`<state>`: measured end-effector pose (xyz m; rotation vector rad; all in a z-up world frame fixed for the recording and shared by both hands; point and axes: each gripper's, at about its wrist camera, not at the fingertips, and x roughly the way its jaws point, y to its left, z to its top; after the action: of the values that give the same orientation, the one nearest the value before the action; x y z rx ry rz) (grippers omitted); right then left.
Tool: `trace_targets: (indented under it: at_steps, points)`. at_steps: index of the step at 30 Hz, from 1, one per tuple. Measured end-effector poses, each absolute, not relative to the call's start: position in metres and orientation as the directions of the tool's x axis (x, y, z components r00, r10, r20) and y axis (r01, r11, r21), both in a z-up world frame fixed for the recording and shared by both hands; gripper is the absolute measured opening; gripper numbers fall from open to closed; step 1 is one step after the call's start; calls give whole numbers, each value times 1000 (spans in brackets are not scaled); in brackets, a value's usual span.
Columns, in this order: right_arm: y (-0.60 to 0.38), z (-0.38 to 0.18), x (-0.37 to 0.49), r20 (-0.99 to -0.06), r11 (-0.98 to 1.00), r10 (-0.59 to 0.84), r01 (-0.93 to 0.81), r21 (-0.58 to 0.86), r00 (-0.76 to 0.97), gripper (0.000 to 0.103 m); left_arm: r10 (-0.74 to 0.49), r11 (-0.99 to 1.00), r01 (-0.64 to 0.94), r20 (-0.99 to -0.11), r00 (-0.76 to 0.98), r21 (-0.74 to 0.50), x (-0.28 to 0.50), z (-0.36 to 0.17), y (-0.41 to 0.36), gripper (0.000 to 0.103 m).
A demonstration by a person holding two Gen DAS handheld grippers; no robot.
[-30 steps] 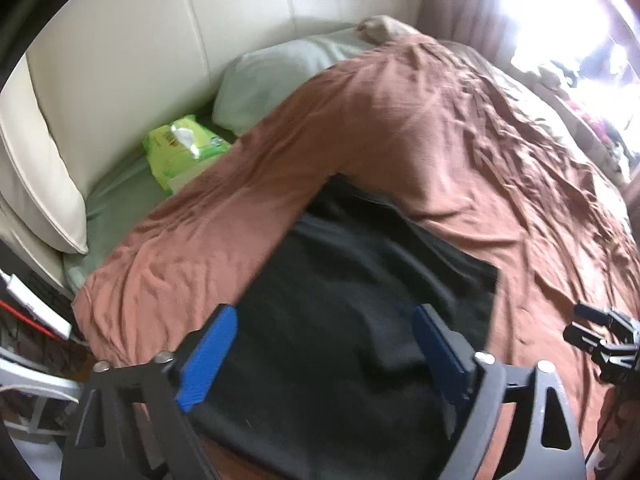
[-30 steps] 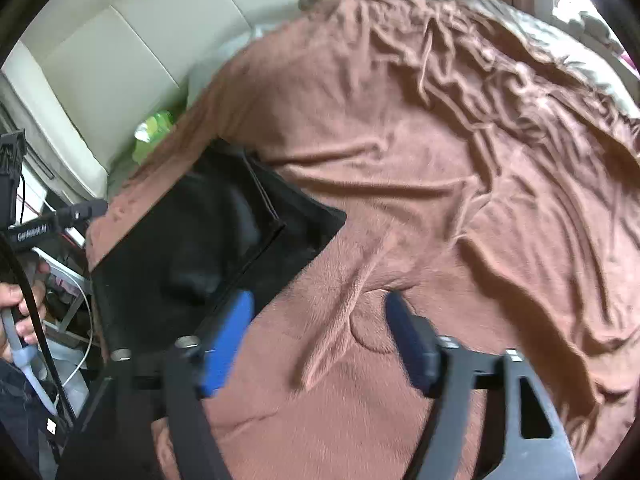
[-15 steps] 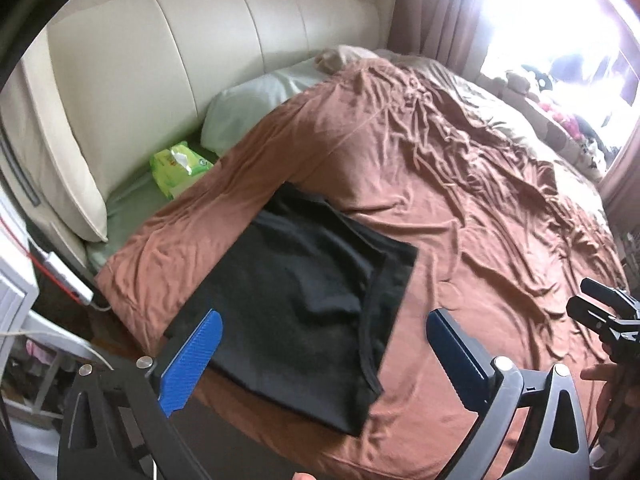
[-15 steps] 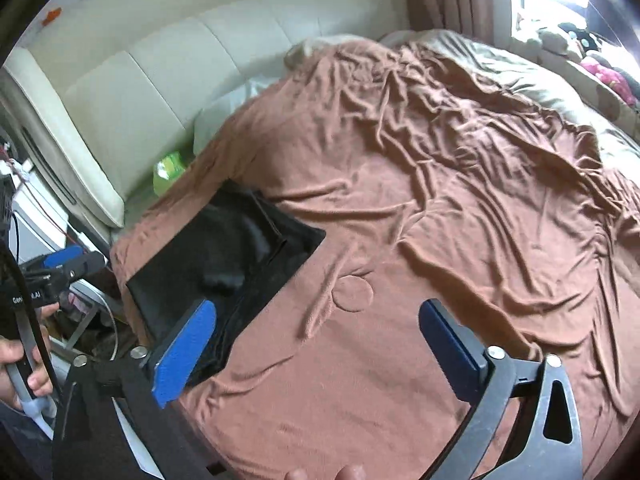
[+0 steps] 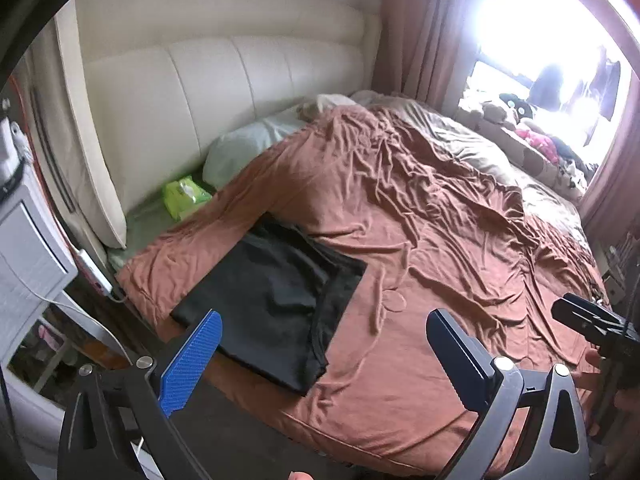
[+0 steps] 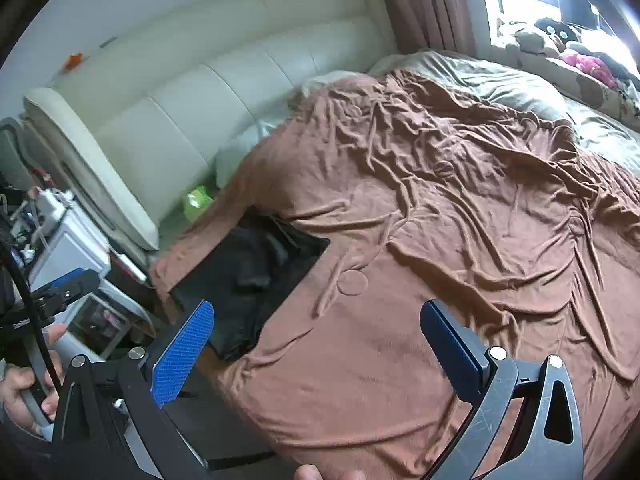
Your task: Fold small clothes
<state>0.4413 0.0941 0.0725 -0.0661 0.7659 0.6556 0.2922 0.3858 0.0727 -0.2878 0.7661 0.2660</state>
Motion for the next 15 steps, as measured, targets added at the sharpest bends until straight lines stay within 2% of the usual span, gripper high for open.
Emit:
trace_targets:
  at_steps: [15]
  points:
    - [-46,122,344,-584,834,514,-527,167,628,103,31,978,-153,-630,776,-140,264,112,253,103]
